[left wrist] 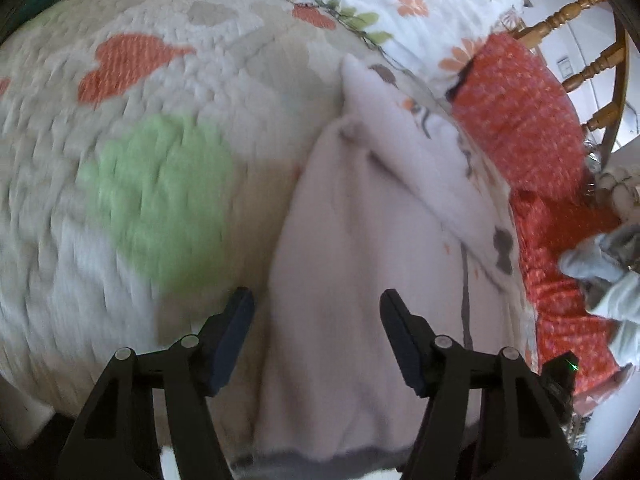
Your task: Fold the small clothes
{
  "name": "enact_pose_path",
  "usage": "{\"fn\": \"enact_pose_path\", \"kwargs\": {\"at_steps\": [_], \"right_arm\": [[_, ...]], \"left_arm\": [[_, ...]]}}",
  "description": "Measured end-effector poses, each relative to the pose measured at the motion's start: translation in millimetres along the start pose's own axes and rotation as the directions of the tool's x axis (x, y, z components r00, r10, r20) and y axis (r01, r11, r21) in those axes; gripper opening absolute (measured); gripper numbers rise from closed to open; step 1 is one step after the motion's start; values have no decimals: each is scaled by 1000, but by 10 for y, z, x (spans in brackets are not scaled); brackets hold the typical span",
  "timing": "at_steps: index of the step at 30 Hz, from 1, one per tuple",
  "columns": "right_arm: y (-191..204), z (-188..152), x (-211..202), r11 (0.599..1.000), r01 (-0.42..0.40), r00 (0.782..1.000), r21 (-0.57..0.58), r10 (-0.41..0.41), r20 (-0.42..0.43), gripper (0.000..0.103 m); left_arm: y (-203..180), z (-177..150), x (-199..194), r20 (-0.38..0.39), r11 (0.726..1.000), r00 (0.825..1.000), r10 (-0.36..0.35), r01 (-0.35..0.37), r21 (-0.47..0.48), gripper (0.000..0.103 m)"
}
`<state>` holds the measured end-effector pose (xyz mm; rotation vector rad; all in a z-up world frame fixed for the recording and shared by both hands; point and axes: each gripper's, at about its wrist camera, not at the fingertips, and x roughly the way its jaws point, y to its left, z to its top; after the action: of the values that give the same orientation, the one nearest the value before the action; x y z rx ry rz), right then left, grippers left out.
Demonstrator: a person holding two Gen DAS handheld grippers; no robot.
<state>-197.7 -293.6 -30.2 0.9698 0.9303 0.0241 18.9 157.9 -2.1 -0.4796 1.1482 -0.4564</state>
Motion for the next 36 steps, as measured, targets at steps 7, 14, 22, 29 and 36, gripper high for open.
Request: {"fn": "enact_pose_path", "kwargs": {"at_steps": [7,14,22,29,36], "right_arm": [[-50,-301,1,997,-71,997,19,71,-38,49],[-69,-451,49,993,-117,989,27,119,-89,49],[30,-685,178,994,-111,981,-16,107,-161,49],[163,-982,261,994,-20,987,-103,3,-162,37],[200,-976,6,989,40,997,-143,-50,-65,8]], "left_arm": [[63,-491,-36,-2,998,999,-38,37,-44,65],[233,-779,49,-51,982,992,-114,105,-157,65],[232,-1030,147,-128,984,986,-110,90,-155,65],[339,-1151,115,-129,978,989,-67,39,-204,12],[223,-1193,-446,4,973,992,-123,121,-195,9]]}}
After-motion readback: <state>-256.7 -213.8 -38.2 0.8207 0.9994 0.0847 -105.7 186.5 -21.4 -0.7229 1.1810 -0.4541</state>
